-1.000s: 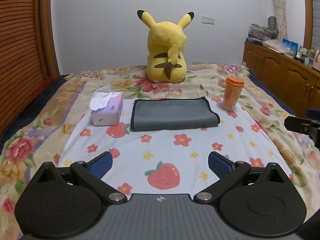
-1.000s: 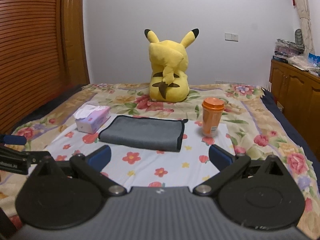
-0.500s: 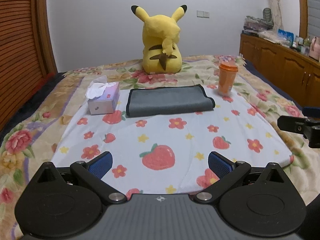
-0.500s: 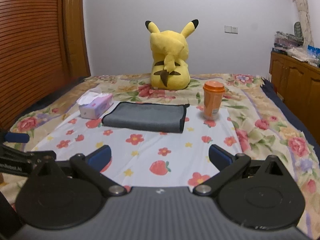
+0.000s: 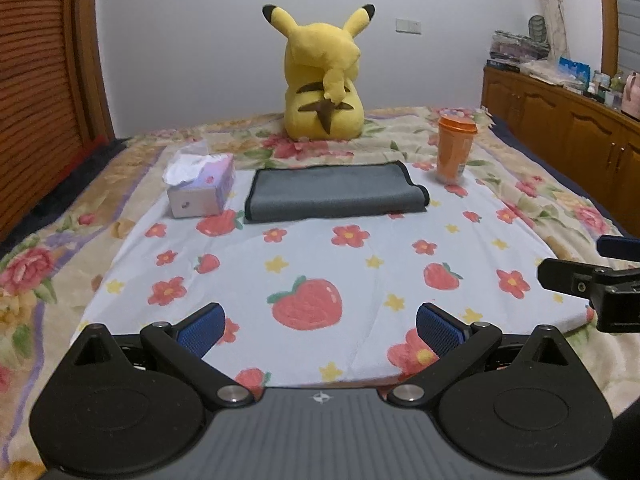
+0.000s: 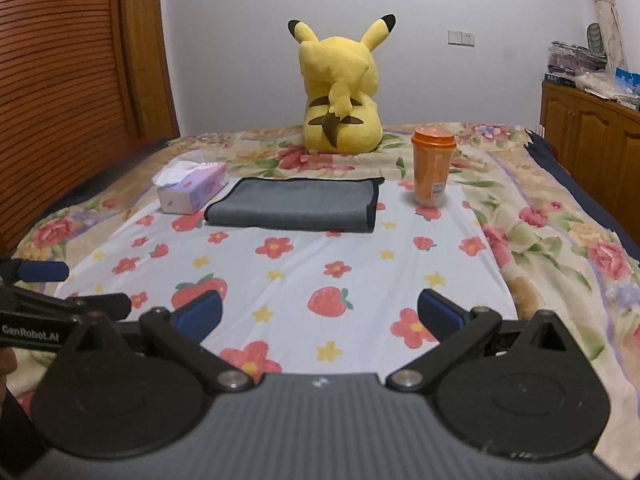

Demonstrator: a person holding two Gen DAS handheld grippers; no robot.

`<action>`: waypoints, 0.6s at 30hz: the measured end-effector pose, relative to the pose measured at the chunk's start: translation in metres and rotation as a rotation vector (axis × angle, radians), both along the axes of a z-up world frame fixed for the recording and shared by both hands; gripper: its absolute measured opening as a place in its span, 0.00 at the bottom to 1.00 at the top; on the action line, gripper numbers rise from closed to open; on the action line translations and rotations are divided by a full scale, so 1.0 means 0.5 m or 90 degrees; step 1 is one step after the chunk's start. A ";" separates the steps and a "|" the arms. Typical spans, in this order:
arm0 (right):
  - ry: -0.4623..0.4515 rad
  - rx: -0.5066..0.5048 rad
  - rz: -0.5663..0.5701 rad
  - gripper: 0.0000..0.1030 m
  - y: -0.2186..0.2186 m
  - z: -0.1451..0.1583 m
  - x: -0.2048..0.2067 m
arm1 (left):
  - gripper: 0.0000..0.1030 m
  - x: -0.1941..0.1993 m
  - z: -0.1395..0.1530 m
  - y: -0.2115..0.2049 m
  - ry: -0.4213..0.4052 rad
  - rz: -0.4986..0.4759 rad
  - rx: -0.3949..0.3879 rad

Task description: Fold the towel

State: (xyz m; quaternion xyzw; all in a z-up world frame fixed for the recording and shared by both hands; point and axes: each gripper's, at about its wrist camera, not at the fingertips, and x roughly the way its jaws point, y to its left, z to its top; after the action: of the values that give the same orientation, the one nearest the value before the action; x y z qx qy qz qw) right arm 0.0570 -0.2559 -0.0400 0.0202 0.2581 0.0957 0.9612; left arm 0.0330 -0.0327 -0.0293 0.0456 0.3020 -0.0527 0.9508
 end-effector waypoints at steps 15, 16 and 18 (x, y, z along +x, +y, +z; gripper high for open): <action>-0.055 -0.002 -0.024 1.00 -0.004 0.001 -0.002 | 1.00 -0.001 0.017 0.006 -0.038 0.002 0.006; -0.055 -0.002 -0.025 1.00 -0.004 0.000 0.000 | 1.00 -0.002 0.020 0.006 -0.043 0.002 0.006; -0.057 -0.003 -0.028 1.00 -0.005 -0.001 0.002 | 1.00 -0.005 0.023 0.008 -0.052 0.004 0.006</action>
State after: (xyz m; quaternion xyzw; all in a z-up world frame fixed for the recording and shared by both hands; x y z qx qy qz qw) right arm 0.0579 -0.2586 -0.0404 0.0190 0.2144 0.0747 0.9737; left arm 0.0305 -0.0286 -0.0175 0.0509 0.2630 -0.0462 0.9623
